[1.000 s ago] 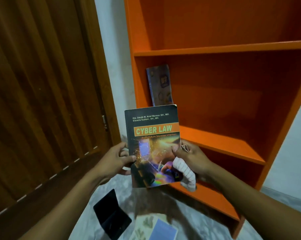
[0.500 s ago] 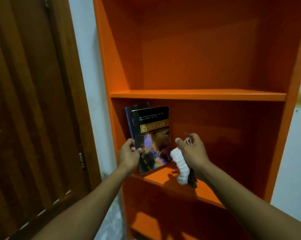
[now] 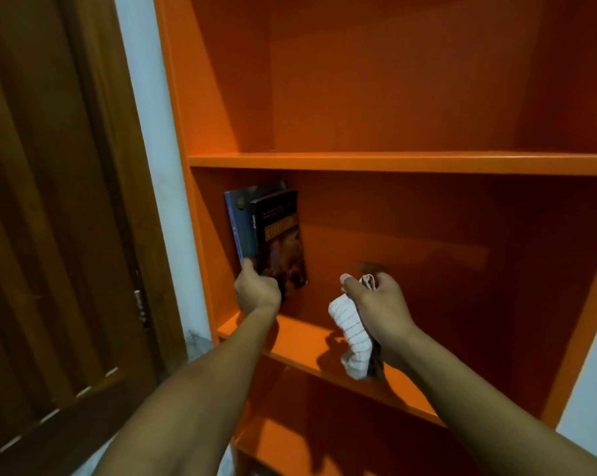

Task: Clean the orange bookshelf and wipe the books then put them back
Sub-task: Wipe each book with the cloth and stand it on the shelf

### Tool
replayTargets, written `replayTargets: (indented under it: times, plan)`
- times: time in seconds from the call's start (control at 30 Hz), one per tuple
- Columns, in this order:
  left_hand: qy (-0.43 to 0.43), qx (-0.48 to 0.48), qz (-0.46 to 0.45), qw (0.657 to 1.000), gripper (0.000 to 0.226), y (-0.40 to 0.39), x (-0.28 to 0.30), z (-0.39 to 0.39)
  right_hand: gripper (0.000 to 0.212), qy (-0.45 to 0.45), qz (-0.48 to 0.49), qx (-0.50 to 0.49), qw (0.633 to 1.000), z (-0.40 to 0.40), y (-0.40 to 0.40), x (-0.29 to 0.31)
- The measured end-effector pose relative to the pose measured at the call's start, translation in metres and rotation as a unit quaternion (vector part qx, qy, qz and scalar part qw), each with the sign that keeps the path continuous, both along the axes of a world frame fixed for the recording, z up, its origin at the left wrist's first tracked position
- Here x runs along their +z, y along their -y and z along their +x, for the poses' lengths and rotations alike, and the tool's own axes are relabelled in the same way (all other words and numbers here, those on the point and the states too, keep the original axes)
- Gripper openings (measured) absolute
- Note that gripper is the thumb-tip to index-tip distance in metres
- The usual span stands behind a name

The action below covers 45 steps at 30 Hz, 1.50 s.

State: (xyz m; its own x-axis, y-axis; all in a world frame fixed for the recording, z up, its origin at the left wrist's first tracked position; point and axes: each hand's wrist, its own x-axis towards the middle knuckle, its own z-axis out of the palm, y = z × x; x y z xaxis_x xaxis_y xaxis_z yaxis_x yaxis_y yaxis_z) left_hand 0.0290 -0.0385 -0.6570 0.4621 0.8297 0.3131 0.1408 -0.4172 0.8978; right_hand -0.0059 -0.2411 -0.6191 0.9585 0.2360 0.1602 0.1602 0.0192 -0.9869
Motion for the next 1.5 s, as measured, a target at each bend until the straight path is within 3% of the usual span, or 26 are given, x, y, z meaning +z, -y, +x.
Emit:
replayTargets:
  times: [0.13, 0.3, 0.5, 0.57, 0.67, 0.8, 0.87, 0.97, 1.03, 1.23, 1.5]
  plan:
    - [-0.048, 0.008, 0.082, 0.995, 0.012, -0.013, -0.003, -0.008, 0.014, 0.002, 0.0, 0.016, 1.0, -0.005, -0.005, -0.008]
    - [-0.078, -0.032, 0.169, 0.982, 0.017, -0.032, -0.007, -0.029, 0.012, -0.015, 0.014, 0.037, 0.999, -0.021, -0.009, -0.013]
    - [-0.099, -0.094, 0.269, 0.953, 0.006, -0.04, -0.025, -0.079, 0.006, -0.039, 0.029, 0.053, 0.997, -0.051, -0.02, -0.024]
    - [-0.114, -0.102, 0.283, 0.947, 0.006, -0.039, -0.041, -0.106, 0.009, -0.083, 0.027, 0.045, 0.995, -0.063, -0.024, -0.034]
    - [-0.148, -0.144, 0.252, 0.946, 0.006, -0.035, -0.073, -0.151, 0.022, -0.226, 0.074, 0.065, 0.969, -0.087, -0.024, -0.054]
    - [-0.231, -0.215, 0.195, 0.929, 0.012, -0.035, -0.138, -0.216, 0.044, -0.444, 0.154, 0.105, 0.876, -0.121, -0.004, -0.087]
    - [-0.284, -0.244, 0.126, 0.919, 0.014, -0.036, -0.175, -0.245, 0.042, -0.494, 0.142, 0.117, 0.85, -0.136, 0.008, -0.108]
    - [-0.36, -0.266, 0.022, 0.894, 0.019, -0.034, -0.229, -0.276, 0.018, -0.513, 0.104, 0.119, 0.844, -0.154, 0.011, -0.129]
    - [-0.4, -0.261, -0.014, 0.878, 0.03, -0.03, -0.268, -0.291, 0.04, -0.507, 0.103, 0.132, 0.845, -0.158, 0.009, -0.136]
    - [-0.497, -0.21, -0.096, 0.836, 0.066, -0.007, -0.358, -0.34, 0.034, -0.455, 0.085, 0.133, 0.876, -0.158, 0.0, -0.145]
    - [-0.557, -0.158, -0.071, 0.812, 0.083, -0.007, -0.4, -0.362, 0.036, -0.427, 0.044, 0.153, 0.89, -0.146, -0.012, -0.166]
